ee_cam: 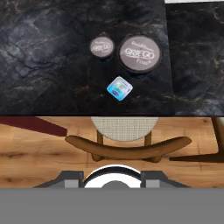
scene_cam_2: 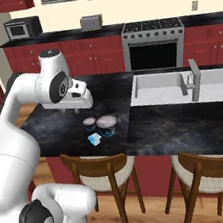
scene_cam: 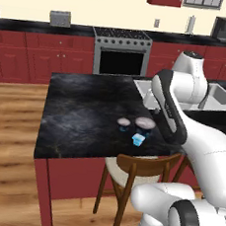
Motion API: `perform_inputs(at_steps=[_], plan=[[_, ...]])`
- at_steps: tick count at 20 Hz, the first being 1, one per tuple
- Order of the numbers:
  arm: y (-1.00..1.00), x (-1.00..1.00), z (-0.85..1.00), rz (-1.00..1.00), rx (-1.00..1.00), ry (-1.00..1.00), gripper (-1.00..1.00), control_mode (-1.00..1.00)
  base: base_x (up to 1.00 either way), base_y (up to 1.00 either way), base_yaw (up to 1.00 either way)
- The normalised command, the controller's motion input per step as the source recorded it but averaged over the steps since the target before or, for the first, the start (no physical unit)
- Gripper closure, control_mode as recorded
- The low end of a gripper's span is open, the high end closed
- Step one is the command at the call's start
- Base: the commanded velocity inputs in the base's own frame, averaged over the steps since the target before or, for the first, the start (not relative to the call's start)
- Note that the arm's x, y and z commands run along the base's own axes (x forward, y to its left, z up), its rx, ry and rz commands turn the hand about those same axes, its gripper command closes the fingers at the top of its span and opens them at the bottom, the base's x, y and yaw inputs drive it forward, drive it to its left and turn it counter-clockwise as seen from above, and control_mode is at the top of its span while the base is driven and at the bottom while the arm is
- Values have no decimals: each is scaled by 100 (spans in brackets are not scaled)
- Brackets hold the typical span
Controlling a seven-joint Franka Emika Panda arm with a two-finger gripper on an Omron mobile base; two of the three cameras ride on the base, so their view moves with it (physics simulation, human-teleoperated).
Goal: Stack the yogurt containers by placing the smaller containers on top of the larger containers.
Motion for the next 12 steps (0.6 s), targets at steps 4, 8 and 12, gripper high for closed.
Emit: perform_inputs(at_steps=[4, 8, 12], plan=[[1, 1, 0, 0, 0, 0, -100, -100, 0, 0, 0], [16, 4, 0, 0, 0, 0, -100, -100, 0, 0, 0], [19, 13, -2, 0, 0, 0, -100, -100, 0, 0, 0]])
